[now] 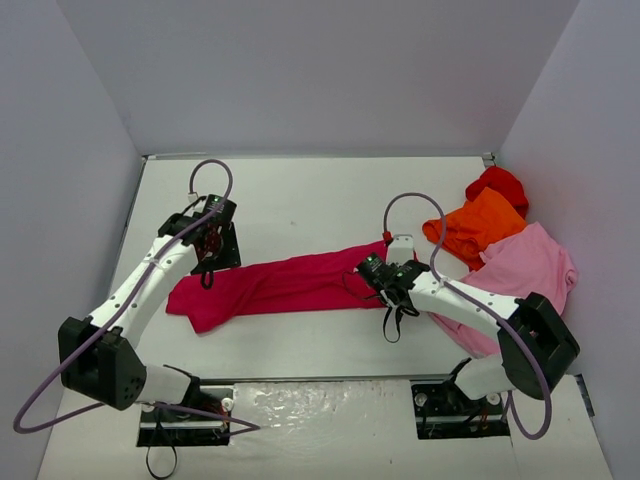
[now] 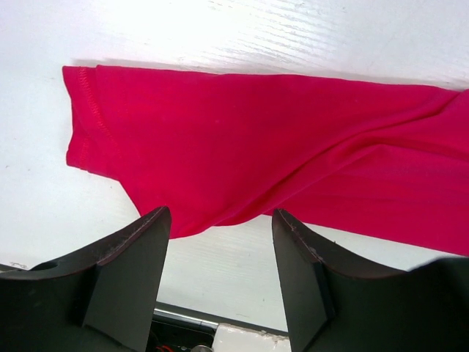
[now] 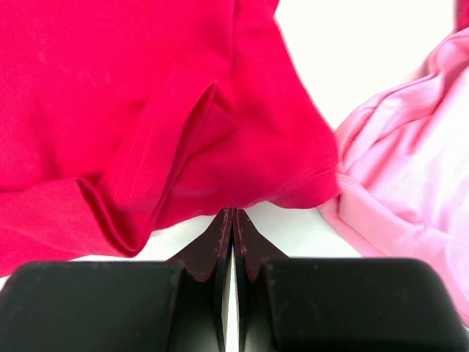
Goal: Fold and stack the t-shirts
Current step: Fold the other side of the tshirt into a rectangle
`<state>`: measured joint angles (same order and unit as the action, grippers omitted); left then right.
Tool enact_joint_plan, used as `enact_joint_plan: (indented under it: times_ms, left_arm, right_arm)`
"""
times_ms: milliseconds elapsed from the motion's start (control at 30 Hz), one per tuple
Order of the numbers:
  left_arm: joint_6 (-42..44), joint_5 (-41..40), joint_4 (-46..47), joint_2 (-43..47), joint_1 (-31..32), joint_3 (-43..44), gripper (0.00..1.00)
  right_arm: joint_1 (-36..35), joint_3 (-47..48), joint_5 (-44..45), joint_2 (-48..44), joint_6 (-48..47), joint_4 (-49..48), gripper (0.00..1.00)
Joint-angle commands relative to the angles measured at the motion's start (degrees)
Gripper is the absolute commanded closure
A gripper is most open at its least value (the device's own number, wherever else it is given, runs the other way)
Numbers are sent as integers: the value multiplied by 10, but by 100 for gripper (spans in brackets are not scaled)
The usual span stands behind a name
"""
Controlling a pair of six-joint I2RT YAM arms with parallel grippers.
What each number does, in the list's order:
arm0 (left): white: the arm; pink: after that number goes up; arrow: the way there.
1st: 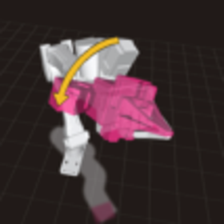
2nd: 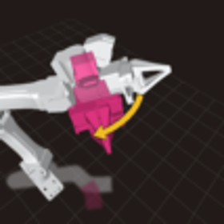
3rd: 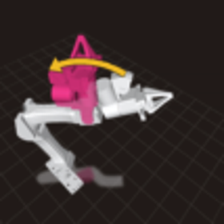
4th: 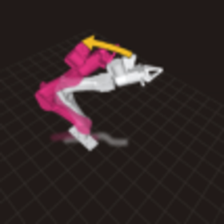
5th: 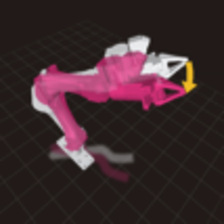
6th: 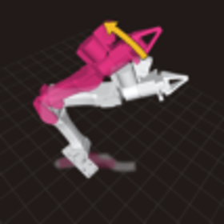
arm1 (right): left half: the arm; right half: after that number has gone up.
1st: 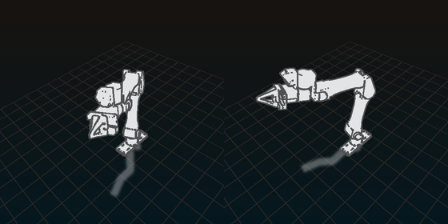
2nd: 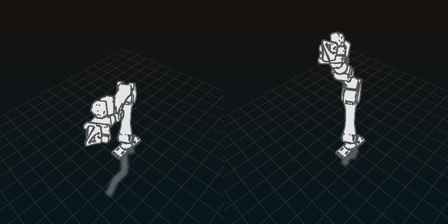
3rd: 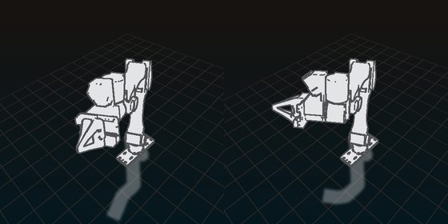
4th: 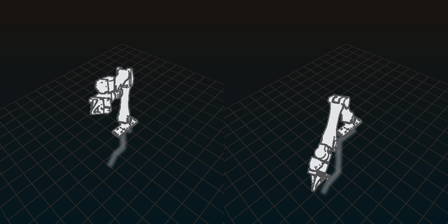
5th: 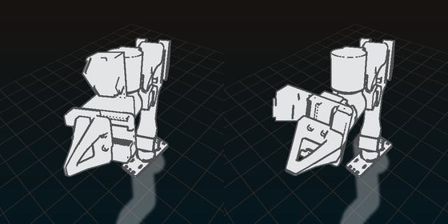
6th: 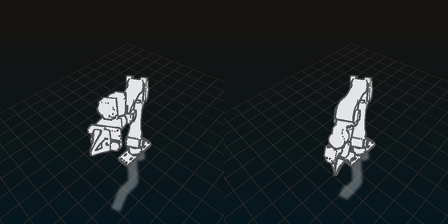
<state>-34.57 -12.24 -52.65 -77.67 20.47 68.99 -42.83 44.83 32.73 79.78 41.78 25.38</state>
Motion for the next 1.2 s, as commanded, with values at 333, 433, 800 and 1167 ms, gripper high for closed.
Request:
enact_joint_plan:
  times_ms: [333, 433, 800, 1167]
  left_arm:
    - [-3, -23, -4, 14, 12, 14, 49]
    - [-2, -26, -5, 16, 12, 8, 49]
    - [-6, -12, 15, 0, 12, 0, 49]
    - [-2, -10, 20, -12, 13, -3, 49]
  right_arm:
    - [29, 162, 37, 200, -106, -127, 100]
    - [29, 166, 23, 213, -107, -130, 100]
    - [-23, 134, -65, 145, -64, -127, 100]
    - [-127, 98, -106, 146, 7, -120, 100]
